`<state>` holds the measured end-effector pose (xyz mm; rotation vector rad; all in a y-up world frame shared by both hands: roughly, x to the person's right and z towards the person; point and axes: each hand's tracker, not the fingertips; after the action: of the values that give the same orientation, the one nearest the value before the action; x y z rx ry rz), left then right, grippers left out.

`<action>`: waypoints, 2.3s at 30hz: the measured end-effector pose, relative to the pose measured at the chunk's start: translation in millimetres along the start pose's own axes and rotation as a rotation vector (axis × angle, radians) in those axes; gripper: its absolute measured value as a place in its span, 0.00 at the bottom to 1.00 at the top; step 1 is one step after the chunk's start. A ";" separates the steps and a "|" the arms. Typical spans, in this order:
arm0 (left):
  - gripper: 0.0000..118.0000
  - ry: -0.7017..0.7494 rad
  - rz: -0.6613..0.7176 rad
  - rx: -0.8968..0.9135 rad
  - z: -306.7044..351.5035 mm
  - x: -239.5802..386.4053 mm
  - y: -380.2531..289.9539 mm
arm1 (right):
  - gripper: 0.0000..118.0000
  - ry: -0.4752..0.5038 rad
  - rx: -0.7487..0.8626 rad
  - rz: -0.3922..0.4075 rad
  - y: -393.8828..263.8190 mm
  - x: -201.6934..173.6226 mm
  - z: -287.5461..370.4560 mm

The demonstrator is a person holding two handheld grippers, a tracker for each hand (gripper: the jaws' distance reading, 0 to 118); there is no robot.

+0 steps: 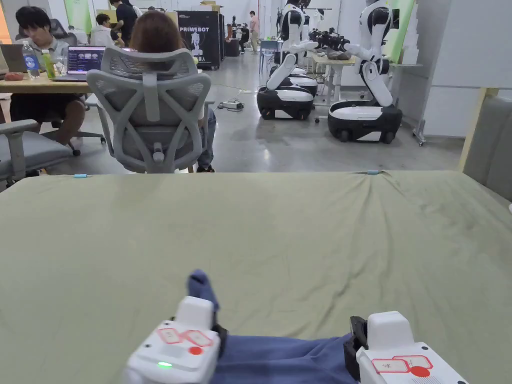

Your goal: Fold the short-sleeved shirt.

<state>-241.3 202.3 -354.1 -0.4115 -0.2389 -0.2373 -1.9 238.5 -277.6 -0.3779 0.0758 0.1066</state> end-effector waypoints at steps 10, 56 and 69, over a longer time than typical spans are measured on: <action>0.80 -0.154 0.242 -0.186 -37.1 43.3 -23.3 | 0.00 0.020 -0.024 -0.042 -14.4 48.1 16.0; 0.95 -0.307 1.227 -0.176 -1.8 -104.0 -120.0 | 0.00 0.113 -0.055 -0.032 -11.6 19.3 0.8; 0.10 -0.322 1.397 -0.069 -40.7 -71.6 -111.6 | 0.00 0.033 -0.095 0.025 -9.3 28.2 -1.1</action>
<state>-332.2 98.7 -369.3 -0.5983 -0.2108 1.2016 27.1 232.0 -278.0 -0.4741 0.1086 0.1289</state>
